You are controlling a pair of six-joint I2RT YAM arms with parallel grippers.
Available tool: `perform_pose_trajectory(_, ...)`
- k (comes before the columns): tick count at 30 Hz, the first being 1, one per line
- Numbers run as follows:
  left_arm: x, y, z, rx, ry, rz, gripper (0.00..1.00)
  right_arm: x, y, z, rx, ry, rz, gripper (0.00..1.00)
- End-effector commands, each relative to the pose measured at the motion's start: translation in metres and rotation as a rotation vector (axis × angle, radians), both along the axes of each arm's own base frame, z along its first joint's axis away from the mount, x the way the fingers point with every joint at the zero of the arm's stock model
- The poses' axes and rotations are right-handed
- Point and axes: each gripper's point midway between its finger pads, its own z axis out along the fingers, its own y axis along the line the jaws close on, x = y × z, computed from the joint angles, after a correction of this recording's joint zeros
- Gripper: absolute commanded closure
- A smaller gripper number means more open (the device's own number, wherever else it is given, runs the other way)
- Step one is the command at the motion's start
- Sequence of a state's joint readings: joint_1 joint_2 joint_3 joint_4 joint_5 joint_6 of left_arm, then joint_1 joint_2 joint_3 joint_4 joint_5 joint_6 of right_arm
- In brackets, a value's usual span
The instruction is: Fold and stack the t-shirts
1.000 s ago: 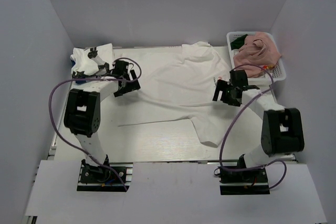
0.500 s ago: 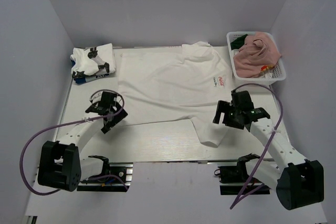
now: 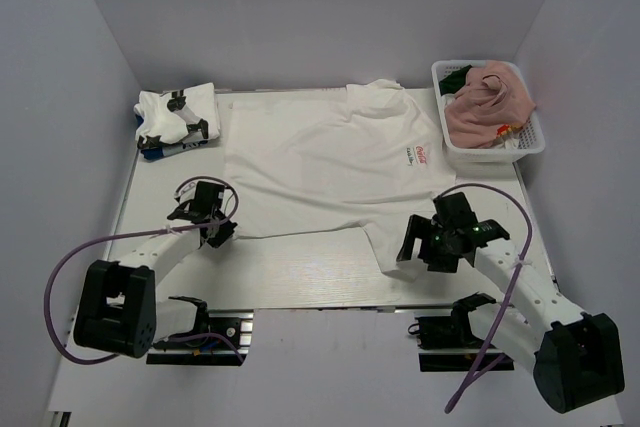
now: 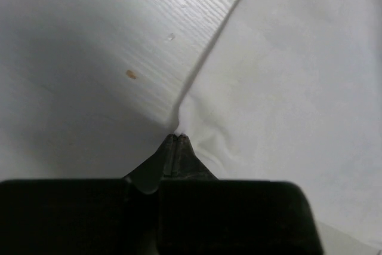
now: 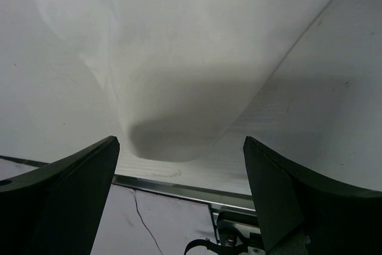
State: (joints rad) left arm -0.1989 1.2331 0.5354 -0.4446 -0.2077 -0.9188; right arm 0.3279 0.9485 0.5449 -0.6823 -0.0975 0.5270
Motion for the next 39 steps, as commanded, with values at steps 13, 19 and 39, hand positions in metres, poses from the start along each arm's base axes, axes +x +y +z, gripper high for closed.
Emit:
perform_pose_trajectory(13,-0.013,0.019,0.020,0.064,-0.044,0.059,1.00,-0.019,0.005,-0.040,-0.023,0.126,-0.157,0.75)
perform_pose_trajectory(19,-0.026,0.022,0.018,0.074,0.000,0.067,1.00,-0.043,0.007,-0.024,0.023,0.181,-0.179,1.00)
perform_pose_trajectory(39,0.007,0.001,0.052,-0.021,-0.100,0.042,1.00,0.045,0.043,0.067,0.144,-0.172,-0.118,1.00)
